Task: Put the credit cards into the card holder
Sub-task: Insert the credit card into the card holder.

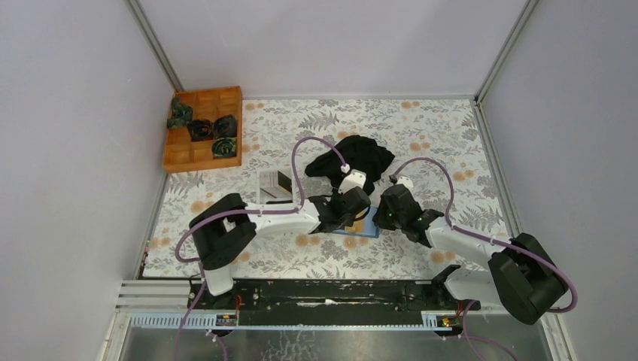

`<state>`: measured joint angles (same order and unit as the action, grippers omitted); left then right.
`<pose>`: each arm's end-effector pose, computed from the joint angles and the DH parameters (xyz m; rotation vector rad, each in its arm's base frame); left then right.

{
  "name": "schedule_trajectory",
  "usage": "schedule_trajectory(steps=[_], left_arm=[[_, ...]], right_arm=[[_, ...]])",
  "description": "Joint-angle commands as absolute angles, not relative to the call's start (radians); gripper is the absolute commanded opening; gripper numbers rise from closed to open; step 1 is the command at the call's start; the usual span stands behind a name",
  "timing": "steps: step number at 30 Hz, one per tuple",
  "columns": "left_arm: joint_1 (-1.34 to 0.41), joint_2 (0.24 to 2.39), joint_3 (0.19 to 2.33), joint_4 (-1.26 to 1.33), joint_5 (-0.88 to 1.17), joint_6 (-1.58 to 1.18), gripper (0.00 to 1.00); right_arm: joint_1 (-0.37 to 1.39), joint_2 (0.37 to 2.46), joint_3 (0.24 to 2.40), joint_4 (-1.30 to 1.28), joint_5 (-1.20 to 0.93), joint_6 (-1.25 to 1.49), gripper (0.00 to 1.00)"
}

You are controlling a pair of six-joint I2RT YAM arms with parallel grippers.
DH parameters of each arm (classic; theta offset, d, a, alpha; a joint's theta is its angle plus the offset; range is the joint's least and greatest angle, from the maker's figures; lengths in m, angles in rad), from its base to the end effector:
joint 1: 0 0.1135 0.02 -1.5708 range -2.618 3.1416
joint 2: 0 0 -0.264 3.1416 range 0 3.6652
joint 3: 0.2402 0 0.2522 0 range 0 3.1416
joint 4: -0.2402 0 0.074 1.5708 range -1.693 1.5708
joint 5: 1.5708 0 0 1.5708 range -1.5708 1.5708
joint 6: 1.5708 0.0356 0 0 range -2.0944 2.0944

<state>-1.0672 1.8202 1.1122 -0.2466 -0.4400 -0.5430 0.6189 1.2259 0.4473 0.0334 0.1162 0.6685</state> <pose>0.1926 -0.3182 0.1689 0.4575 2.3653 -0.1789 0.1878 0.1287 0.1585 0.1189 2.3639 0.5118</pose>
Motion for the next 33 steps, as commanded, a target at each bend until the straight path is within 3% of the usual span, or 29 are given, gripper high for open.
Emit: schedule_trajectory(steps=[1,33], left_arm=[[-1.076,1.768,1.098,-0.225,-0.495,-0.535,0.44],[-1.075,1.825,1.04,-0.192,-0.471,-0.523,0.44]], right_arm=[[0.614,1.192,0.468,-0.02,0.159,0.646,0.18],[0.614,1.215,0.43,-0.02,0.189,0.652,0.18]])
